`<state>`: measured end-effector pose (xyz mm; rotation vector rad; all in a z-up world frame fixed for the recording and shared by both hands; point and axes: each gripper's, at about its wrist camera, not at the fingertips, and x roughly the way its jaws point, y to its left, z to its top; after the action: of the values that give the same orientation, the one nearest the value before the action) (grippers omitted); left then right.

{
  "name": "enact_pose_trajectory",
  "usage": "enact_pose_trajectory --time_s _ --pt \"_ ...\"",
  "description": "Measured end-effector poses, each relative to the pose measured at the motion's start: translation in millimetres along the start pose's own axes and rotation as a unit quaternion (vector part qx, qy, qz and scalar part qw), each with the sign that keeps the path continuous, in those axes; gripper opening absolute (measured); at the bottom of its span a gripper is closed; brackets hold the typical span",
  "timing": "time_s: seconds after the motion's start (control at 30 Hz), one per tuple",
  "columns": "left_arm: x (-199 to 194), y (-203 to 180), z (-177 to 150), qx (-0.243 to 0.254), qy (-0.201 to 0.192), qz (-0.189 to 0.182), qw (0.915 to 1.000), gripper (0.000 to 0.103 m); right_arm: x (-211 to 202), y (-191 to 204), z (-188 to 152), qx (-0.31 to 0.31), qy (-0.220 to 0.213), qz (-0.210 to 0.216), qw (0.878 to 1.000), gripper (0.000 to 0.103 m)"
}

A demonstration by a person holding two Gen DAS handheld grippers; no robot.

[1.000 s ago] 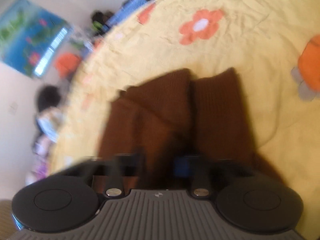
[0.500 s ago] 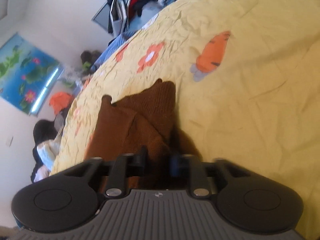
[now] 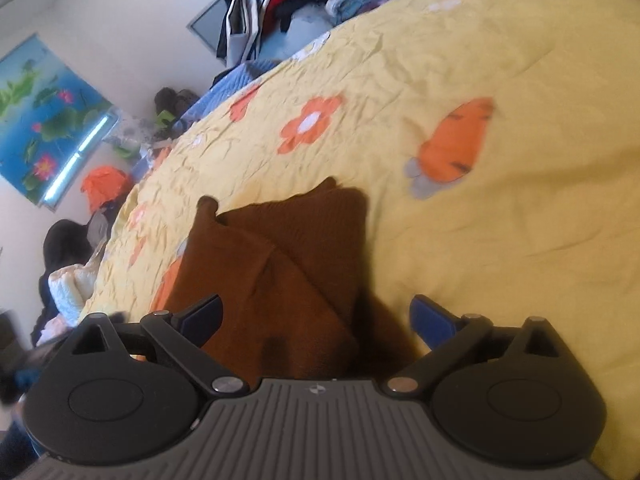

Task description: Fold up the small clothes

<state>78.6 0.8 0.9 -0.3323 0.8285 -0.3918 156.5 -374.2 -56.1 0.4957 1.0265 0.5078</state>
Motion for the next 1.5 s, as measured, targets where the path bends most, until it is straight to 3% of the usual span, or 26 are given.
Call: enact_pose_trajectory --time_s 0.07,0.1,0.13,0.17,0.2,0.3,0.47,0.6,0.67,0.7,0.77,0.83,0.87,0.93,1.0,1.1,1.17,1.23,1.33,1.5 --pt "27 12 6 -0.065 0.034 -0.052 0.9959 0.097 3 4 0 -0.001 0.004 0.007 1.000 0.095" --pt "41 16 8 -0.087 0.053 -0.069 0.9924 0.081 4 6 0 -0.005 0.003 0.006 1.000 0.083" --pt "52 14 10 -0.102 0.069 -0.076 0.9895 0.052 7 6 0 -0.005 0.011 0.007 1.000 0.056" --pt "57 13 13 -0.102 0.067 -0.072 0.9899 0.041 10 5 0 0.002 0.019 0.001 1.000 0.043" --pt "65 15 16 -0.106 0.077 -0.067 0.9891 0.023 11 4 -2 0.007 0.019 -0.005 1.000 0.035" --pt "64 18 20 -0.111 0.073 -0.056 0.9896 0.012 8 6 -4 0.012 0.011 -0.005 1.000 0.027" --pt "30 13 45 -0.035 0.013 -0.047 0.9982 0.011 5 41 8 -0.018 -0.018 0.044 0.999 0.025" --pt "10 31 81 -0.008 -0.043 0.008 0.9990 0.011 37 73 35 -0.033 -0.027 0.072 0.997 0.025" --pt "12 46 97 0.008 -0.048 0.044 0.9979 0.014 62 82 50 -0.027 -0.032 0.067 0.997 0.025" --pt "19 55 102 0.015 -0.040 0.068 0.9968 0.015 77 86 57 -0.023 -0.035 0.051 0.998 0.033" --pt "23 77 103 -0.024 -0.014 0.101 0.9945 0.016 99 88 64 -0.007 -0.038 0.013 0.999 0.040" --pt "7 94 88 -0.058 -0.016 0.079 0.9951 0.017 106 85 61 0.021 -0.026 -0.004 0.999 0.062" --pt "-3 99 78 -0.064 -0.019 0.057 0.9962 0.019 102 85 54 0.026 -0.026 0.005 0.999 0.068" --pt "-17 109 50 -0.089 -0.007 0.020 0.9958 0.033 85 90 35 -0.004 -0.023 0.018 1.000 0.085" --pt "-19 114 24 -0.111 0.019 -0.016 0.9935 0.041 71 94 14 -0.025 -0.003 0.013 1.000 0.085" --pt "-22 108 -6 -0.123 0.035 -0.040 0.9910 0.052 60 93 -15 -0.019 0.031 0.020 0.999 0.085" --pt "-17 101 -15 -0.121 0.036 -0.036 0.9914 0.051 65 96 -31 -0.024 0.056 0.025 0.998 0.081" --pt "-14 93 -17 -0.107 0.040 -0.014 0.9934 0.035 70 102 -44 -0.046 0.062 0.022 0.997 0.035" --pt "-26 91 -13 -0.097 0.053 -0.014 0.9938 0.023 65 99 -48 -0.040 0.064 0.031 0.997 0.026" --pt "-35 85 -28 -0.045 0.049 0.023 0.9975 0.026 48 90 -62 -0.042 0.059 0.019 0.997 0.021"
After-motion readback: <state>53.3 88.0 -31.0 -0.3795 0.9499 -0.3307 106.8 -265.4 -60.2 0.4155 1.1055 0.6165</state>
